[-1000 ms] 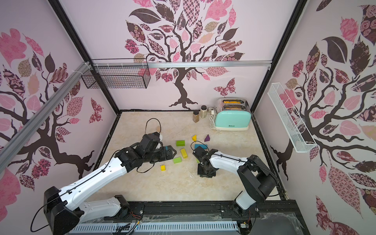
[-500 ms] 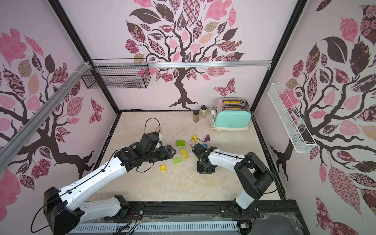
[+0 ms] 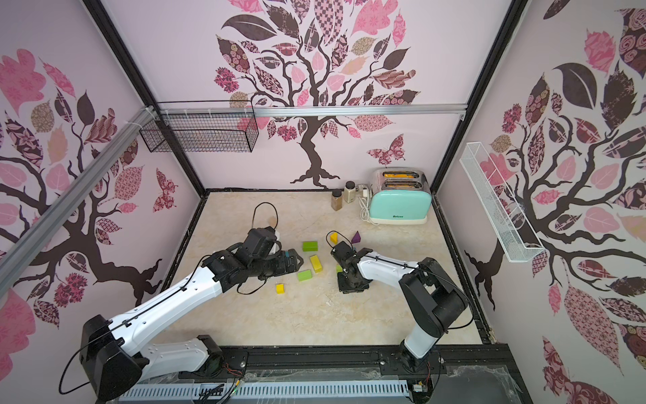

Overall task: Assemble a carrot with building blocks
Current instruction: Adjust the building block at the center of the board.

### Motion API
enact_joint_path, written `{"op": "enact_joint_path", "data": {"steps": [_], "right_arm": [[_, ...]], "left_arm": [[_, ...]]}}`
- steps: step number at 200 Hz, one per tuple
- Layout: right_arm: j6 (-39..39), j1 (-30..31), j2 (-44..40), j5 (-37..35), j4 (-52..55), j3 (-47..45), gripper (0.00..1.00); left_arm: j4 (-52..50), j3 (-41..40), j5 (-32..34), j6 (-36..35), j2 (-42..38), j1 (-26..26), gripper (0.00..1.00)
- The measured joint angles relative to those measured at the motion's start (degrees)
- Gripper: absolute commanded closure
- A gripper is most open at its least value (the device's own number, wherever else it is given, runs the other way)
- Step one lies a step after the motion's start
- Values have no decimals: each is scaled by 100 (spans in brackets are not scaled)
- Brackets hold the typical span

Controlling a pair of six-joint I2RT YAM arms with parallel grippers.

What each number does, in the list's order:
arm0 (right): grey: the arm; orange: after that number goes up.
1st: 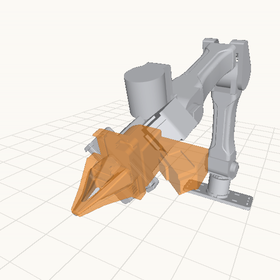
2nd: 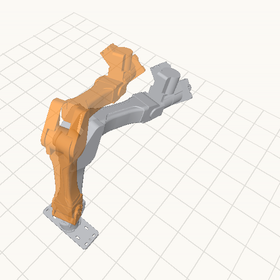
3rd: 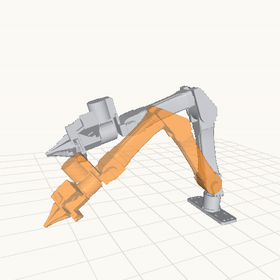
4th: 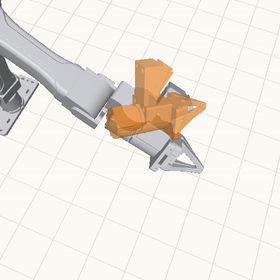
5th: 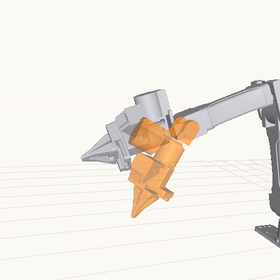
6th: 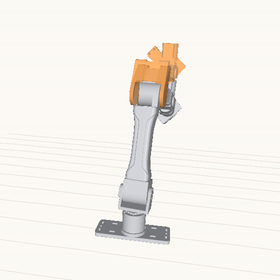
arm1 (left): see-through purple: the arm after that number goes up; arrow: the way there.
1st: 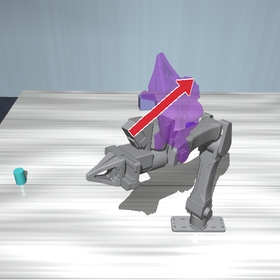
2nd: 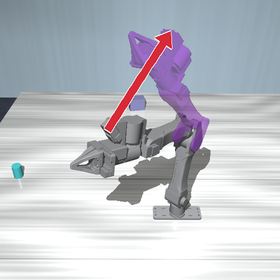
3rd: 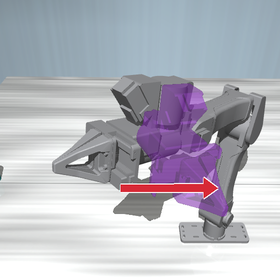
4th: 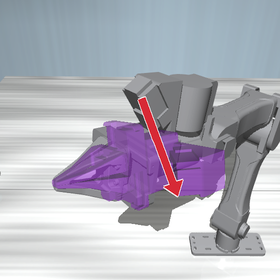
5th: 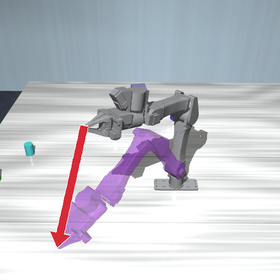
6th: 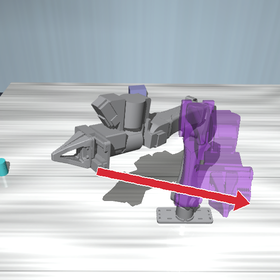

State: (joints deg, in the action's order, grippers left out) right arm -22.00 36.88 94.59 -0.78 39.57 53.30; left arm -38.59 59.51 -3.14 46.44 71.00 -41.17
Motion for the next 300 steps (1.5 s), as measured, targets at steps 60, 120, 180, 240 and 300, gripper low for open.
{"op": "enact_joint_path", "data": {"steps": [60,120,180,240,300], "right_arm": [[70,-15,52,-35,-42,61,64],[120,-59,-85,179,52,68,52],[103,-214,-664,229,734,835,46],[127,-656,-313,782,1069,1552,82],[-74,-234,-348,1213,929,459,98]], "left_arm": [[44,13,-24,-15,101,28,2],[90,85,-61,-26,155,35,2],[164,343,-63,-105,302,76,2],[188,503,-98,-197,302,236,2],[297,433,-284,-190,297,396,2]]}}
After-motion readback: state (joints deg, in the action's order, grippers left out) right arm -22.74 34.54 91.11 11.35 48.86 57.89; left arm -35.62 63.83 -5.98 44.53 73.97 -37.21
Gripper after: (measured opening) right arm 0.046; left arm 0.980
